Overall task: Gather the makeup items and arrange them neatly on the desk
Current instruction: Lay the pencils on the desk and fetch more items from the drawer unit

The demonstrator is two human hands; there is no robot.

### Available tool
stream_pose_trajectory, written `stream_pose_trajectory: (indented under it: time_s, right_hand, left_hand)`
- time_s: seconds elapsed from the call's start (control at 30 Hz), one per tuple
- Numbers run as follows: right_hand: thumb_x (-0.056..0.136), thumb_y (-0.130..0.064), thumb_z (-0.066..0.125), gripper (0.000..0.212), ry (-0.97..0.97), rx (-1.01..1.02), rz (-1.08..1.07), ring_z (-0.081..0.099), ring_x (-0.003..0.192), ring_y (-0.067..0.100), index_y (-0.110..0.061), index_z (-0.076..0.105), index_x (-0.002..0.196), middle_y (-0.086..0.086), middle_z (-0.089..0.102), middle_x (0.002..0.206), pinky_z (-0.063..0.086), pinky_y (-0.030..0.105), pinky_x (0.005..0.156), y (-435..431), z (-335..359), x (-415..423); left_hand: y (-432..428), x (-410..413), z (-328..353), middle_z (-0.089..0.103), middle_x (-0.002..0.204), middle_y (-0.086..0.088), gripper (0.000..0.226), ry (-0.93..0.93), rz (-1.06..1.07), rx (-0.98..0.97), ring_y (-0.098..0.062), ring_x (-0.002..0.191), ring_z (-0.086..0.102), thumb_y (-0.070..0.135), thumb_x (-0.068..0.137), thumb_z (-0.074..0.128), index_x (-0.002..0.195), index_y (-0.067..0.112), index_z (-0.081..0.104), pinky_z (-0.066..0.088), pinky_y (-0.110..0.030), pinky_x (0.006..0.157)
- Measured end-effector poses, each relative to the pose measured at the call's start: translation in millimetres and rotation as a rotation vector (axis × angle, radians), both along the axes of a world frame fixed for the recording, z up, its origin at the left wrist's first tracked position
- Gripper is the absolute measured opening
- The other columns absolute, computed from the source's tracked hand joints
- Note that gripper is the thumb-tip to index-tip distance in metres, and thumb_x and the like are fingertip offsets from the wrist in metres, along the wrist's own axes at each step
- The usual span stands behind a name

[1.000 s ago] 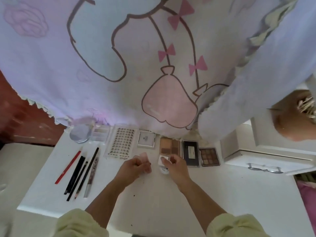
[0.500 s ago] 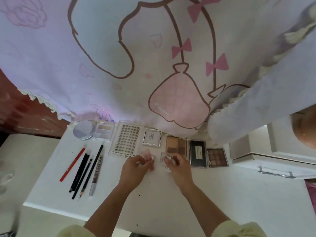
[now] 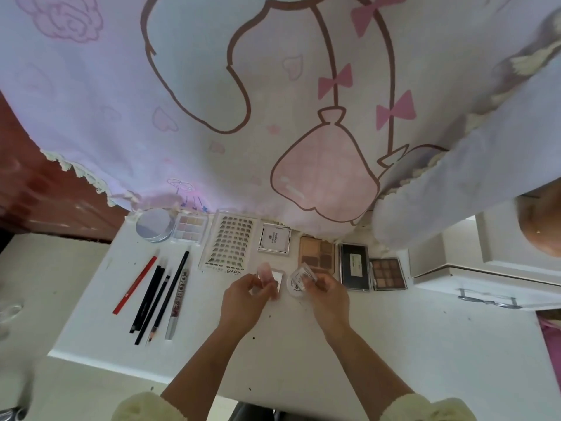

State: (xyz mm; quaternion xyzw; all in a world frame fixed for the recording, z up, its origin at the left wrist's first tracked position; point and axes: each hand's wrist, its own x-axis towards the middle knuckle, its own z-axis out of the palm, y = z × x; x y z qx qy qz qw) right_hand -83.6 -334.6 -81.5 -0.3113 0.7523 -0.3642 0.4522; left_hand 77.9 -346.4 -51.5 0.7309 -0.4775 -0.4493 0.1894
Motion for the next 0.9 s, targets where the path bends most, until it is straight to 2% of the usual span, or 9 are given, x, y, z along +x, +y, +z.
stream_pose_trajectory:
  time_s: [0.1,0.23,0.33,0.43,0.53,0.67,0.83,0.9]
  right_hand:
    - [0.088,-0.025,0.069,0.008,-0.144,-0.014,-0.113,0.064,0.074,0.012,-0.024,0.071,0.081,-0.005,0.072,0.079,0.053,0.031,0.072,0,9,-7]
    - [0.09,-0.022,0.068,0.013,-0.172,-0.007,-0.202,0.06,0.065,0.013,-0.015,0.069,0.079,0.004,0.068,0.073,0.05,0.023,0.06,8,19,-27]
    - [0.09,-0.02,0.068,0.013,-0.18,0.064,-0.239,0.058,0.062,0.016,-0.011,0.069,0.081,0.007,0.066,0.071,0.051,0.022,0.057,21,13,-32]
    - [0.088,-0.015,0.07,0.013,-0.192,0.127,-0.25,0.059,0.061,0.018,-0.002,0.07,0.085,0.009,0.068,0.066,0.053,0.023,0.059,26,2,-26]
    - [0.087,-0.014,0.071,0.012,-0.111,0.145,-0.219,0.066,0.062,0.021,-0.003,0.066,0.091,0.008,0.071,0.068,0.054,0.027,0.064,22,-7,-21]
    - [0.085,-0.026,0.073,0.031,0.082,0.194,-0.119,0.066,0.053,0.021,-0.007,0.052,0.098,0.01,0.069,0.075,0.055,0.033,0.059,19,-9,-16]
    - [0.085,-0.035,0.071,0.042,0.218,0.203,-0.037,0.065,0.056,0.021,-0.009,0.044,0.103,0.007,0.064,0.084,0.047,0.029,0.056,22,-11,-15]
    - [0.086,-0.032,0.072,0.041,0.221,0.189,-0.034,0.065,0.056,0.02,-0.009,0.043,0.104,0.006,0.064,0.084,0.046,0.028,0.055,23,-11,-14]
  left_hand:
    - [0,7,2,0.067,0.092,0.009,0.023,0.002,0.018,0.002,-0.008,0.083,0.059,0.042,0.083,0.069,0.081,0.019,0.064,0.039,-0.018,0.063]
    - [7,31,7,0.065,0.072,0.007,0.025,-0.043,-0.021,0.003,-0.009,0.057,0.051,0.039,0.084,0.069,0.073,0.018,0.062,0.036,-0.021,0.056]
    - [15,53,1,0.068,0.071,0.005,0.024,-0.07,-0.03,0.056,-0.012,0.064,0.06,0.038,0.082,0.071,0.073,0.017,0.064,0.043,-0.024,0.061]
    - [19,64,-8,0.069,0.072,0.005,0.024,-0.1,-0.012,0.073,-0.012,0.07,0.063,0.038,0.081,0.072,0.074,0.017,0.064,0.043,-0.023,0.06]
    - [18,63,-10,0.068,0.073,0.006,0.022,-0.072,0.077,-0.003,-0.01,0.072,0.063,0.035,0.081,0.074,0.074,0.016,0.064,0.042,-0.021,0.061]
    - [17,65,-10,0.066,0.076,0.011,0.019,-0.079,0.164,-0.107,-0.006,0.075,0.062,0.033,0.083,0.073,0.077,0.02,0.061,0.039,-0.017,0.061]
    - [12,77,-21,0.068,0.086,0.009,0.018,-0.056,0.214,-0.234,-0.006,0.084,0.063,0.034,0.086,0.069,0.089,0.018,0.064,0.043,-0.019,0.073]
    - [11,80,-24,0.069,0.09,0.005,0.019,-0.045,0.237,-0.252,-0.01,0.086,0.064,0.036,0.087,0.067,0.091,0.018,0.064,0.042,-0.016,0.071]
